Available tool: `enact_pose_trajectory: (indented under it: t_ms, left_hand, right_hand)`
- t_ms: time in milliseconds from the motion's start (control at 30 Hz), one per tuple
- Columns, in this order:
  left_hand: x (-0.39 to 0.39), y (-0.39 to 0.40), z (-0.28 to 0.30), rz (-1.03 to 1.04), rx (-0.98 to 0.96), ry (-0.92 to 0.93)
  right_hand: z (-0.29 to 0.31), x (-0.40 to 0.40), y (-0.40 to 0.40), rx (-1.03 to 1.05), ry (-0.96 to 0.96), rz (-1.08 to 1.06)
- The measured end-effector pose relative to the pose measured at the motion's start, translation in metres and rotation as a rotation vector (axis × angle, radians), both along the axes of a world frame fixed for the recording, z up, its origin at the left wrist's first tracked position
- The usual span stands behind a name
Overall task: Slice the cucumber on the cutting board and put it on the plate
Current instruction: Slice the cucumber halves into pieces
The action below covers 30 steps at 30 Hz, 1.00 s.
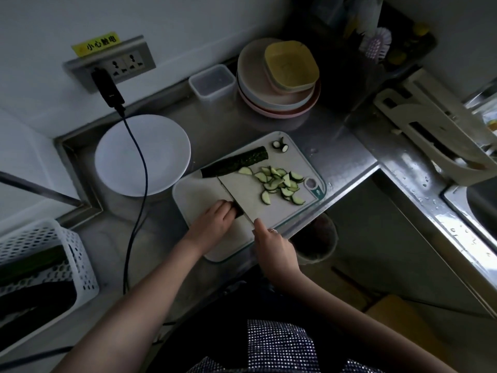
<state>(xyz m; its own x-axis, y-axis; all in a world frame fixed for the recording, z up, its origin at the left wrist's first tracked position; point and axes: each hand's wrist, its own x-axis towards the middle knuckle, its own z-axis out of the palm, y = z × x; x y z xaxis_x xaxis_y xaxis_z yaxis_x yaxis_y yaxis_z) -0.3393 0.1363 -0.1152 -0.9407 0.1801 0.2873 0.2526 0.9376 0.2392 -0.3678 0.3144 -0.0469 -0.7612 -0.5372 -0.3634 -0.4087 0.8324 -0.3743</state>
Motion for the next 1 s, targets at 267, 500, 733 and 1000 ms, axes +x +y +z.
enact_pose_trajectory:
  t_ms: [267,500,733,1000]
  left_hand:
    - [0.001,0.002,-0.005,0.042,-0.035,0.013]
    - [0.001,0.004,-0.006,0.037,0.016,0.033]
    - [0.006,0.010,-0.008,0.196,0.149,0.010]
    - [0.003,0.015,-0.006,0.218,0.150,0.014]
  right_hand:
    - [0.002,0.003,-0.001,0.067,-0.017,0.051]
    - [-0.010,0.002,-0.002,0.093,-0.072,0.012]
    - [-0.008,-0.004,0.003,0.026,-0.084,-0.040]
    - [-0.003,-0.013,0.010,-0.074,-0.024,-0.036]
